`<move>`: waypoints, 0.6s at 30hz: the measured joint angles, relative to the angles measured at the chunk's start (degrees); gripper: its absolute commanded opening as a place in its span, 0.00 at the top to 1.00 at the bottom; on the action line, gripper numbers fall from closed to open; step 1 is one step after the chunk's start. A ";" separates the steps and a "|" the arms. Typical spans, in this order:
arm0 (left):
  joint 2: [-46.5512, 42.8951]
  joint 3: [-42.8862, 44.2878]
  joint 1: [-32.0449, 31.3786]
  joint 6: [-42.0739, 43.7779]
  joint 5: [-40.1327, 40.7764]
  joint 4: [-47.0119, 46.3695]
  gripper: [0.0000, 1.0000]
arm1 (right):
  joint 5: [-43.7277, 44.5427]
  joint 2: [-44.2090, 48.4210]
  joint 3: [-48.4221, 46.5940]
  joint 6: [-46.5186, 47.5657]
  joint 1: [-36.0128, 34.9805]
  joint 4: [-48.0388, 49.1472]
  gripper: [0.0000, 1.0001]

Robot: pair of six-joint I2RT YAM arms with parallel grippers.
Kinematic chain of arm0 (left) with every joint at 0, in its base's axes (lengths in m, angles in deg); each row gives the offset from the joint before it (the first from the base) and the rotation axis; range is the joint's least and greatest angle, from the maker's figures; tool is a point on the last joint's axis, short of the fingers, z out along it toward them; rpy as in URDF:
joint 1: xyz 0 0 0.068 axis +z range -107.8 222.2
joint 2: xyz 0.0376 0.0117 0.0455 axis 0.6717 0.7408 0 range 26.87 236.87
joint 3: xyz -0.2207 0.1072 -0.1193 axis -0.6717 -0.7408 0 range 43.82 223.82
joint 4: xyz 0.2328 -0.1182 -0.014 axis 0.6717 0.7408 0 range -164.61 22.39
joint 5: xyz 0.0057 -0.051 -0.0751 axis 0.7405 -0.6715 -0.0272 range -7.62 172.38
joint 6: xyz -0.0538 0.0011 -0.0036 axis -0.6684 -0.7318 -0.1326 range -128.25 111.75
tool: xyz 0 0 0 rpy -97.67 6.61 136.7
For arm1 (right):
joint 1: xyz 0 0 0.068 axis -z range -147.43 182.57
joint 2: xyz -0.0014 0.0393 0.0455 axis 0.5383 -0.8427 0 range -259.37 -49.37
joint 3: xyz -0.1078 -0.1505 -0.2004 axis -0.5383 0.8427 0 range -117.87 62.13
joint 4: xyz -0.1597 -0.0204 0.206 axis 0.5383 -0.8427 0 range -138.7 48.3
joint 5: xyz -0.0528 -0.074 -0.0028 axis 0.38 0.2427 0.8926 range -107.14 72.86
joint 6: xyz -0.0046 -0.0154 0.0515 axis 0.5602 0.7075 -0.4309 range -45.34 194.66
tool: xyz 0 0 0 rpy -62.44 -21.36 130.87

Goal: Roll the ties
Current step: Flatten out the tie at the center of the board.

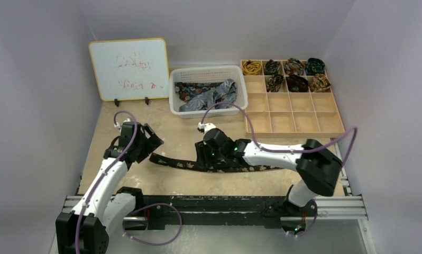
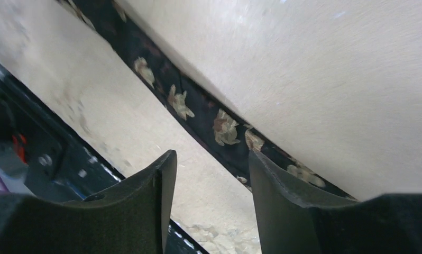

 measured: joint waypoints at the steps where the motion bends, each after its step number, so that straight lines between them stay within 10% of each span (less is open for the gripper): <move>1: -0.26 0.37 0.00 0.50 -0.48 -0.02 0.17 | 1.95 2.01 0.02 -1.38 0.11 -0.33 0.41; 10: 1.90 2.23 0.02 7.61 -15.06 -5.70 0.17 | 19.82 19.87 8.50 -21.97 9.94 -9.75 0.15; 18: 8.46 2.29 -2.32 12.31 -30.97 -15.65 0.15 | 20.28 36.44 20.02 -29.97 25.88 -15.06 0.19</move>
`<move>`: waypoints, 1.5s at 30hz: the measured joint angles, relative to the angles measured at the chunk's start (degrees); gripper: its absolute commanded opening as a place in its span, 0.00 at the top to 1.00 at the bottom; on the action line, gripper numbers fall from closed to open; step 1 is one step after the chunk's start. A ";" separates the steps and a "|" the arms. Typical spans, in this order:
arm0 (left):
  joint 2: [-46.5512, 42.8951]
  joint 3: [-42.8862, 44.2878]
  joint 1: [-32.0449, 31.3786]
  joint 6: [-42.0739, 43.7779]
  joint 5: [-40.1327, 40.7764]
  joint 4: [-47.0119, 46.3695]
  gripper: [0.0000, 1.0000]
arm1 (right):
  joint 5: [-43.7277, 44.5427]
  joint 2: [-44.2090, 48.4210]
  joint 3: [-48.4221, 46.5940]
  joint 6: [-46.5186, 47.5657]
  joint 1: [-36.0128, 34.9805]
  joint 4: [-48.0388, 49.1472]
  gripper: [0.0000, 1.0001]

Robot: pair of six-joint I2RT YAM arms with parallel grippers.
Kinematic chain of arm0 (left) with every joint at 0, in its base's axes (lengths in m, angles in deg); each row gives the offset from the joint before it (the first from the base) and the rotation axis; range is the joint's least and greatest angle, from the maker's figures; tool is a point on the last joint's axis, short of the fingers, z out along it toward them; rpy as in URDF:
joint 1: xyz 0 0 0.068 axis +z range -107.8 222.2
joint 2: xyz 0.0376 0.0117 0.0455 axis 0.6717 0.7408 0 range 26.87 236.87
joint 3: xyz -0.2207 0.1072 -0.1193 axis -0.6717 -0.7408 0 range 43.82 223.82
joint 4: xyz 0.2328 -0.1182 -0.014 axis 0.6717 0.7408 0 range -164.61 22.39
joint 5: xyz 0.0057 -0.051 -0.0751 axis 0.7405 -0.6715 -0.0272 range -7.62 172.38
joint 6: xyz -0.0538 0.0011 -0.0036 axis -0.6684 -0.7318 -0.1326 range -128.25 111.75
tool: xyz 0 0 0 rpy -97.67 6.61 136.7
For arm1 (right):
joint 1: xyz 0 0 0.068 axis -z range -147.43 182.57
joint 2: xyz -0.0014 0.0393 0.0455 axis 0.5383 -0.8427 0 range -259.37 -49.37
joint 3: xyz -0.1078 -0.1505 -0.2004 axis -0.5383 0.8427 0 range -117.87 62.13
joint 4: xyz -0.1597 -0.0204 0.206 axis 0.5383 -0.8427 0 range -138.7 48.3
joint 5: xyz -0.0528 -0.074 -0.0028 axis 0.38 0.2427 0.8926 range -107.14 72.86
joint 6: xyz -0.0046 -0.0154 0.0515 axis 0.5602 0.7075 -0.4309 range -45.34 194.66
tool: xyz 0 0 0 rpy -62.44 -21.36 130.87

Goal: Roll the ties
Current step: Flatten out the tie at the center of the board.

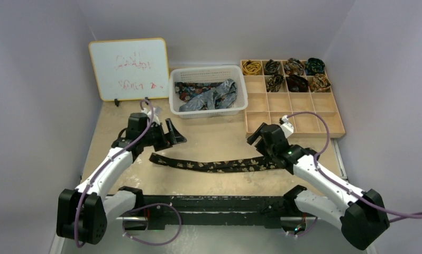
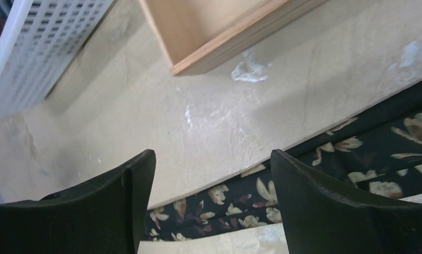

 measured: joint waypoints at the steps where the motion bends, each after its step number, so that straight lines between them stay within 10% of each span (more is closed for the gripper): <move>1: 0.81 0.07 -1.44 0.63 -0.55 -0.39 0.15 | -0.39 0.70 0.68 -0.11 1.29 0.46 0.19; 8: 4.09 0.76 -9.86 1.75 -2.36 -2.75 0.15 | -2.36 -6.38 2.27 -1.29 5.60 1.38 0.29; 45: 4.28 -2.05 -10.08 -0.37 -4.66 -6.60 0.14 | -7.91 -9.29 2.71 -1.42 5.79 -3.17 0.33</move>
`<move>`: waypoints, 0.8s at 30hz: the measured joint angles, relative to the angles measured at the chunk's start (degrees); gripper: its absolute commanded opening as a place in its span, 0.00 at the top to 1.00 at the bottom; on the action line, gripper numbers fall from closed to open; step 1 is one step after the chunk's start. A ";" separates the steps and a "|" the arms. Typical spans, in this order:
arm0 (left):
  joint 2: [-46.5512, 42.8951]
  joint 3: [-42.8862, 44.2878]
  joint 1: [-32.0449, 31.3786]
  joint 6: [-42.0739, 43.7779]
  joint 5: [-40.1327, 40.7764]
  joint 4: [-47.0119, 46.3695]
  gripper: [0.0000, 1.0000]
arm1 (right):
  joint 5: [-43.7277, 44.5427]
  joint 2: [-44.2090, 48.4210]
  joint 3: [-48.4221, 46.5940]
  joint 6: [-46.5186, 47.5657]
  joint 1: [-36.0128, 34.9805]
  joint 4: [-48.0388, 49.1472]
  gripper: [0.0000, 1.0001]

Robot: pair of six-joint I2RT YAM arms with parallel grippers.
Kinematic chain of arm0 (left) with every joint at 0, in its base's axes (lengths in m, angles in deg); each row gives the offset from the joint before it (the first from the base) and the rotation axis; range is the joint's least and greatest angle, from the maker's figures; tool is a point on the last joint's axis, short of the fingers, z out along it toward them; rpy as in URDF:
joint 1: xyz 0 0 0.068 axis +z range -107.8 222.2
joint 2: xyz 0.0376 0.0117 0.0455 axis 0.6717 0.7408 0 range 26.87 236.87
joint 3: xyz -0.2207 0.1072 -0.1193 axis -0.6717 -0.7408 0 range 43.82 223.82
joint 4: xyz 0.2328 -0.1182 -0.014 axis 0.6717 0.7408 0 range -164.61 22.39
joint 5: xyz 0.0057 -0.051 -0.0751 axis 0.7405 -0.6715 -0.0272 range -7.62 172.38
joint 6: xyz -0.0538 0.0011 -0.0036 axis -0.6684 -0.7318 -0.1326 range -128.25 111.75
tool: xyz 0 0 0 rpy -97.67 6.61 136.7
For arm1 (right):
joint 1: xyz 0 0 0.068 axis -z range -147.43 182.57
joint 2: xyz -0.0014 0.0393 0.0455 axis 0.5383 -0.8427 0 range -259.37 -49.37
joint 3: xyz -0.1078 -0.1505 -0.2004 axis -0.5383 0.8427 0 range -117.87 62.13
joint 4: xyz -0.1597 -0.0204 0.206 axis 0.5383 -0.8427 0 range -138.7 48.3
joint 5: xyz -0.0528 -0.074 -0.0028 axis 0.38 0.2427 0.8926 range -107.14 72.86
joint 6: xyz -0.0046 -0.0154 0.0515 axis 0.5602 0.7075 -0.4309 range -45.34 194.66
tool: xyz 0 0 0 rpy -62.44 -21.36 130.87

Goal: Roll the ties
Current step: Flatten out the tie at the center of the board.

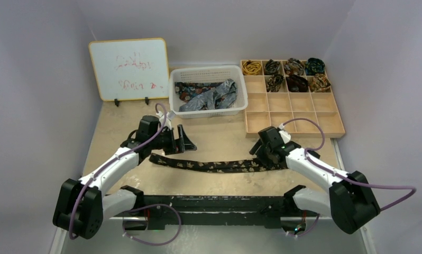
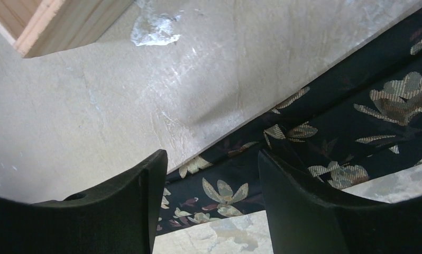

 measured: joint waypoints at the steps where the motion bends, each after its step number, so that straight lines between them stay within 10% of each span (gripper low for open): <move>1: -0.17 0.02 0.00 0.00 0.13 0.07 0.14 | 0.17 0.04 -0.11 -0.24 0.00 -0.37 0.33; 24: -2.89 0.17 0.00 0.02 3.74 1.97 0.14 | 2.14 2.36 2.97 -6.23 0.33 5.31 0.35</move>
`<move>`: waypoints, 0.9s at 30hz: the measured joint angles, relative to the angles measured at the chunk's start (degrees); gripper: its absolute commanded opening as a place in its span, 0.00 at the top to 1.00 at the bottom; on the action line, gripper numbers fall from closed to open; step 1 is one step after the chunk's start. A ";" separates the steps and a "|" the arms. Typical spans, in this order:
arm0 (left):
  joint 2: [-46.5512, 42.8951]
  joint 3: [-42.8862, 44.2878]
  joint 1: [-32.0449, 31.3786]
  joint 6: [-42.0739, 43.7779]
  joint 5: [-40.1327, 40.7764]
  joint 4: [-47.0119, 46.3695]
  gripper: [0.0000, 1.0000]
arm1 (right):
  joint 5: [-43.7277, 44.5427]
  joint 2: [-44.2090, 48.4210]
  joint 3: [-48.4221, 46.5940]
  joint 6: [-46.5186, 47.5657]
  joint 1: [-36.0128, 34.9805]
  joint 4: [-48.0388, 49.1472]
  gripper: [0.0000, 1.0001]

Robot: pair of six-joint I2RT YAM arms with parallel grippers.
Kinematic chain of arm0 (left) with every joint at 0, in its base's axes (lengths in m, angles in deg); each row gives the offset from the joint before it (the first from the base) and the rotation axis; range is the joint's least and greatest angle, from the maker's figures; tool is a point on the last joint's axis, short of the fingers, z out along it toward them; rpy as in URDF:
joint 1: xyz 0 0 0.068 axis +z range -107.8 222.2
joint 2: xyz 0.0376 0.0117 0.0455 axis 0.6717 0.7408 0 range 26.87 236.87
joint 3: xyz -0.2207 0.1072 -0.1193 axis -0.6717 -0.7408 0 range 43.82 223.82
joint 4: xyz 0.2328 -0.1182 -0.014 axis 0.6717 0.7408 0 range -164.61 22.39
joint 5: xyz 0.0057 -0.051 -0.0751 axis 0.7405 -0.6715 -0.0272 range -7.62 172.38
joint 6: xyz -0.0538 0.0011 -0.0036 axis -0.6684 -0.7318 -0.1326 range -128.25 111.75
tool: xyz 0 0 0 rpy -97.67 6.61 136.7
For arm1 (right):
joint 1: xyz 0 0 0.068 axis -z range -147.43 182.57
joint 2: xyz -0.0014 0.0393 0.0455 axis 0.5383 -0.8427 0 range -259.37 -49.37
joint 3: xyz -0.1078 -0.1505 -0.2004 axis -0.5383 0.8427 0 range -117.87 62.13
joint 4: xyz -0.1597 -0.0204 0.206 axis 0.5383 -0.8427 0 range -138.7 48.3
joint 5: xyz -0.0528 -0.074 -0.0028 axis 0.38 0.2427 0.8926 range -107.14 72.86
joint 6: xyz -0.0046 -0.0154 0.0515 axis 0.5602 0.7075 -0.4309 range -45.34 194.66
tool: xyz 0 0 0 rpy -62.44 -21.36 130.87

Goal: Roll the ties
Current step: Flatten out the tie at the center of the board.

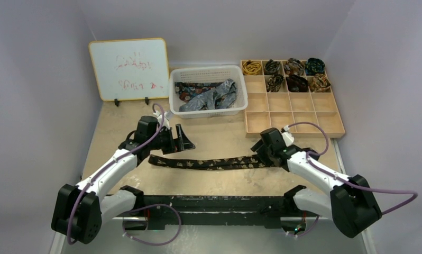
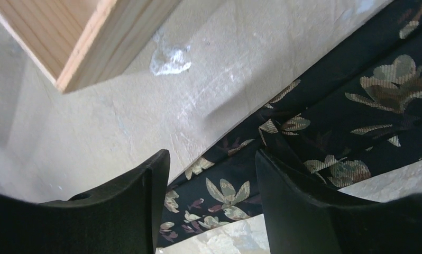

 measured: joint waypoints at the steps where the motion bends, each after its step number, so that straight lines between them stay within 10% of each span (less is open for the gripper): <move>1: 0.04 0.00 0.00 0.00 0.07 -0.02 0.14 | 0.37 -0.11 0.00 -0.17 0.28 0.04 0.35; 27: -5.66 -0.39 0.00 -1.97 13.29 6.58 0.09 | 3.10 -3.50 -3.58 5.25 23.12 -0.79 0.33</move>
